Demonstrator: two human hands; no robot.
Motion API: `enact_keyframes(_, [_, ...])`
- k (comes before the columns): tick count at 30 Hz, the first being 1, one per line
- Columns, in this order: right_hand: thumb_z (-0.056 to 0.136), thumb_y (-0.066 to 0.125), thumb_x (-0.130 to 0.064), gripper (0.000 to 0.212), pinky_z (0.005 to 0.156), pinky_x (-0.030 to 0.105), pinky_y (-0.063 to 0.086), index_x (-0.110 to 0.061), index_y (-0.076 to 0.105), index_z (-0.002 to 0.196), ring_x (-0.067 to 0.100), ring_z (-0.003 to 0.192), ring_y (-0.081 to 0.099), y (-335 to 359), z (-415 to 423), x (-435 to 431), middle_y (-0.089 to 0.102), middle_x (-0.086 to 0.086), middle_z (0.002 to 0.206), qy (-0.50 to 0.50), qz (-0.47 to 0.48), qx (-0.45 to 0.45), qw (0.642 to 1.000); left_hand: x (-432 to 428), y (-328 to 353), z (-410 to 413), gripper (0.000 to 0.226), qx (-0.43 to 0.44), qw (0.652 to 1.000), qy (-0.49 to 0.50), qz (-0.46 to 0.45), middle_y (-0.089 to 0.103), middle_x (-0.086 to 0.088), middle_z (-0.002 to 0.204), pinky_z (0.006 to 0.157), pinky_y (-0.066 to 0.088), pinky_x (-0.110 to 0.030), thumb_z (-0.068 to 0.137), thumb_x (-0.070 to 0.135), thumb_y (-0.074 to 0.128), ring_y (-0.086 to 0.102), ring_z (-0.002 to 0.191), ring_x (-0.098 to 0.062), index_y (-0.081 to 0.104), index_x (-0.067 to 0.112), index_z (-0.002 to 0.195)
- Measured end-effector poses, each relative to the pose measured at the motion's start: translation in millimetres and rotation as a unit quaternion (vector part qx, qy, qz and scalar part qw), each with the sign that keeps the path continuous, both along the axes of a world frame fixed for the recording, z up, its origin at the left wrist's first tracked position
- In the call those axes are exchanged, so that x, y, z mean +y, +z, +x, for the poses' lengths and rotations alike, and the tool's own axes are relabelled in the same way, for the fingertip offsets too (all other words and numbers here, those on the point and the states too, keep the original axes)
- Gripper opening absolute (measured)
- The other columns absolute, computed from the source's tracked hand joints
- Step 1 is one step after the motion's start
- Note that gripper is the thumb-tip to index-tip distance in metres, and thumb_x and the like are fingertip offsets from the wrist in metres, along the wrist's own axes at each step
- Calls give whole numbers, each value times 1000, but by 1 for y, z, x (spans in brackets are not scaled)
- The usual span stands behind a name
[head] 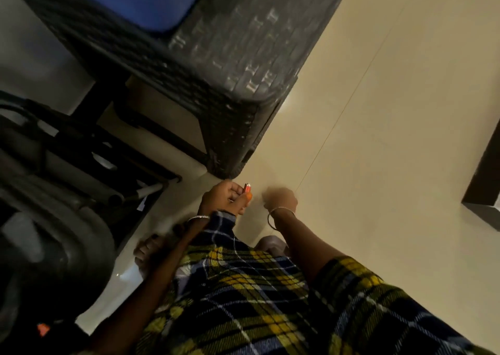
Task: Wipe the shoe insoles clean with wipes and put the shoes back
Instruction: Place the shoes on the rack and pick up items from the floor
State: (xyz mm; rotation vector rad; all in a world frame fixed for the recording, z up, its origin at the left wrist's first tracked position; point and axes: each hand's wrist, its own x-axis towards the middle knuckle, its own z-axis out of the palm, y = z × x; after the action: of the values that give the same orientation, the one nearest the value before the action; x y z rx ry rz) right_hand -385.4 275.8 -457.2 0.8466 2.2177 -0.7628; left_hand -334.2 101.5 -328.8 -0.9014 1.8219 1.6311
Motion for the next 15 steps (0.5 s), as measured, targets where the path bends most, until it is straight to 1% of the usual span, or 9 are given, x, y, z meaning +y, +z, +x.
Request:
enact_keyframes(1, [73,79,-28,18,80,46,60,-19,63,71,26,77,71,15,-1,-1,72,3,75,-3,-15,20,1000,-2,12,-2,17,14,1000,-24,1,75,-5,87,65,55,-27,88,30,69,72,70,-16,59,16,90])
enact_keyframes(3, [74,79,-22,15,80,44,60,-18,65,71,23,72,72,53,-9,-6,73,5,73,-25,-54,58,997,-5,41,-9,15,40,998,-56,-13,75,-1,84,63,54,-26,89,29,67,72,71,-14,59,17,89])
enact_keyframes(6, [77,81,-15,12,76,36,62,-13,70,80,16,63,72,110,-21,-10,75,9,79,-60,-123,95,986,-11,91,-24,17,62,994,-85,-20,75,3,82,71,53,-29,91,32,65,71,75,-13,62,16,92])
enact_keyframes(9, [78,82,-13,10,68,25,59,-13,73,83,4,56,68,166,-31,-10,74,7,78,-54,-174,152,972,-20,142,-37,20,83,992,-99,-14,75,2,86,77,54,-32,92,34,63,72,79,-13,61,14,94])
enact_keyframes(11, [81,80,-12,10,57,10,49,-7,75,88,-6,50,63,204,-36,-9,72,7,77,-43,-196,185,962,-23,178,-37,19,98,992,-78,4,76,-4,88,74,55,-29,93,29,63,72,82,-17,60,10,93])
enact_keyframes(12, [83,78,-12,11,53,5,44,-4,74,90,-8,48,61,224,-38,-7,72,8,78,-35,-205,198,958,-24,196,-35,18,107,993,-56,15,75,-7,88,70,54,-25,93,25,63,72,82,-19,60,8,93])
enact_keyframes(13, [84,77,-12,12,52,4,44,-3,75,91,-8,50,62,243,-41,-6,72,9,80,-26,-212,213,953,-26,216,-34,17,119,992,-34,20,75,-9,88,67,52,-21,93,21,63,71,82,-18,60,5,93])
enact_keyframes(14, [84,77,-13,13,56,6,48,-3,75,92,-6,54,65,261,-44,-4,73,9,83,-14,-220,229,948,-27,236,-32,17,133,991,-12,18,75,-9,88,66,51,-20,94,19,62,71,81,-17,59,2,95])
enact_keyframes(15, [84,78,-14,11,64,13,55,-7,76,93,-1,60,68,280,-47,-3,75,8,84,-2,-232,244,942,-29,257,-29,18,149,989,12,11,76,-7,88,67,51,-21,94,19,62,71,82,-16,60,2,97])
